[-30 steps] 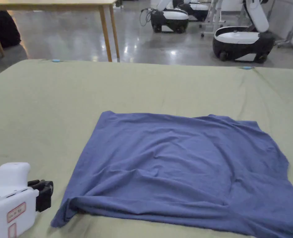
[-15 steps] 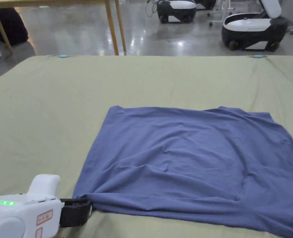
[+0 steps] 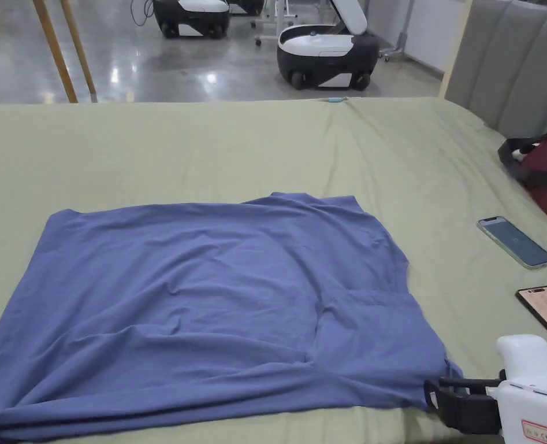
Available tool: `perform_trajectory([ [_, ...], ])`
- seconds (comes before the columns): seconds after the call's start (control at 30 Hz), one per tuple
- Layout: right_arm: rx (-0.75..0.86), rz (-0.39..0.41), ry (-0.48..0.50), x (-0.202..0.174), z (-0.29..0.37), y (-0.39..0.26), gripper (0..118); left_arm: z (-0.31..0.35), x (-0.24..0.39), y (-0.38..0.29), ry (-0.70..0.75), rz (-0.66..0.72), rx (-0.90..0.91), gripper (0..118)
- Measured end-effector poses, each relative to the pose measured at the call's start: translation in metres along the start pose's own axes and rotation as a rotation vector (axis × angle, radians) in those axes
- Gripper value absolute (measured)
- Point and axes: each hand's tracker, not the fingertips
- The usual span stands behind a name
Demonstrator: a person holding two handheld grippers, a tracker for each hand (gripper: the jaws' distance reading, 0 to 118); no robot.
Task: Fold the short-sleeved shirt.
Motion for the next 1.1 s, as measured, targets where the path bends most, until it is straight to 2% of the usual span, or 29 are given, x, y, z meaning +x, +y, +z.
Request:
perform_trajectory([
  [0.03,-0.005,0.007,0.0,-0.005,-0.001,-0.001,69,0.0,0.0,0.0,-0.002,0.007,-0.002,5],
  [0.07,-0.009,0.012,-0.008,-0.008,-0.004,-0.001,46,-0.001,0.001,0.0,-0.002,0.008,-0.005,5],
  [0.13,-0.029,0.013,0.02,-0.006,-0.01,0.0,6,-0.001,0.001,0.0,-0.001,0.006,-0.005,5],
  [0.23,0.021,-0.003,0.005,-0.012,0.002,0.008,5,0.0,-0.003,0.004,0.006,0.012,-0.001,5],
  [0.4,0.081,-0.028,0.039,-0.006,0.022,0.045,5,0.007,-0.005,0.025,-0.015,0.004,0.02,4],
  [0.57,0.14,0.025,0.036,-0.019,0.021,0.101,5,0.002,-0.007,0.073,-0.056,0.02,0.062,4],
  [0.67,0.149,0.053,0.012,-0.019,0.004,0.137,5,-0.011,-0.008,0.108,-0.041,-0.008,0.08,4],
  [0.93,0.091,0.017,0.018,-0.008,-0.064,0.211,5,-0.07,-0.008,0.189,-0.052,-0.032,0.041,4],
  [1.1,0.027,-0.016,0.025,-0.002,-0.112,0.225,5,-0.115,-0.008,0.206,-0.051,-0.03,-0.03,4],
])
